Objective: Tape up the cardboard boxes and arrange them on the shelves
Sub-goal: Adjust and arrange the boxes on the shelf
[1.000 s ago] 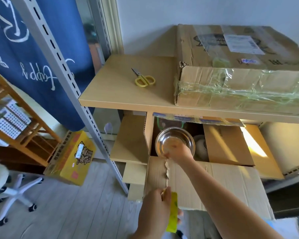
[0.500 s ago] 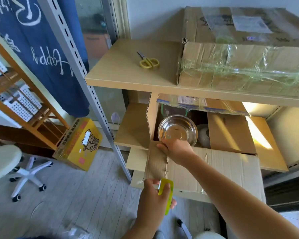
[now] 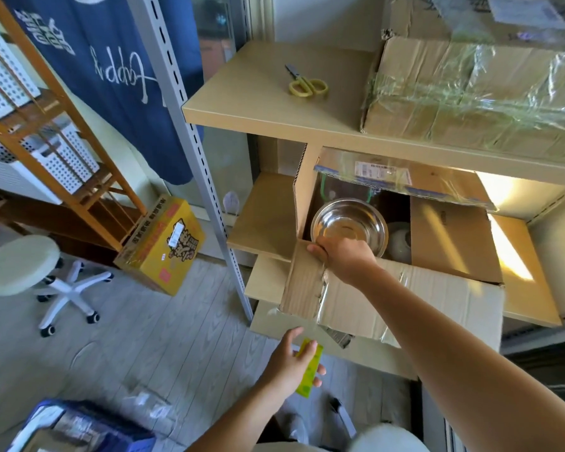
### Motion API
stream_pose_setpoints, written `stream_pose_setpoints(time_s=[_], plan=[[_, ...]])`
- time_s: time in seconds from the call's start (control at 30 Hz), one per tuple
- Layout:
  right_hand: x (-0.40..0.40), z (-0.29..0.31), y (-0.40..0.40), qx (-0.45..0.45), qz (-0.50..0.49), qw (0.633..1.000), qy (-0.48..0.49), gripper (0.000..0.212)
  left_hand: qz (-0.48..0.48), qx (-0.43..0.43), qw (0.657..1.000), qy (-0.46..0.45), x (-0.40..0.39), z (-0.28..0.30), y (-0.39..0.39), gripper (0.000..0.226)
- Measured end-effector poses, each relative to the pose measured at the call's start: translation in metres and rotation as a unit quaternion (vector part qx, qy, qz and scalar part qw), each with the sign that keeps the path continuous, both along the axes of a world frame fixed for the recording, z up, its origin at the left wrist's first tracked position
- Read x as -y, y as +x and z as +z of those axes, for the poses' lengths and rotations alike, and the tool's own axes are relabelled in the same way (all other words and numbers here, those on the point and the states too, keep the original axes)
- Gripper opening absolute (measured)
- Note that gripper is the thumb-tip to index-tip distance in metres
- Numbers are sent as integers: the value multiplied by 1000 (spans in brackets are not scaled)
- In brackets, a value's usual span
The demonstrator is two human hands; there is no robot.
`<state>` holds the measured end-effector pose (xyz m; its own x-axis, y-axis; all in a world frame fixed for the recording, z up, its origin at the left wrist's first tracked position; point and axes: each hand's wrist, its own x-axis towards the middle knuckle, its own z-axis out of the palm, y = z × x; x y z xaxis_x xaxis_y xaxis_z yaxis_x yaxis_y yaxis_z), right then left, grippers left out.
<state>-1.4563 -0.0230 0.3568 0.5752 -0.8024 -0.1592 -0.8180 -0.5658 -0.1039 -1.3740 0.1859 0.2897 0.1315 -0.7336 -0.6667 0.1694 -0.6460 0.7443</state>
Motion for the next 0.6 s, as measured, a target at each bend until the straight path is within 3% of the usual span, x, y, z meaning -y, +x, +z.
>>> stream_pose_setpoints(time_s=[0.2, 0.43, 0.53, 0.6], plan=[[4, -4, -1, 0, 8, 1000, -5, 55, -62, 109, 992, -16, 15, -21, 4, 43], [7, -3, 2, 1, 6, 1000, -1, 55, 78, 0, 997, -20, 24, -33, 3, 35], [5, -1, 0, 2, 2, 1000, 1, 56, 97, 0, 994, -41, 21, -25, 3, 33], [0, 2, 1, 6, -8, 1000, 18, 55, 104, 29, 992, -64, 20, -9, 1, 19]])
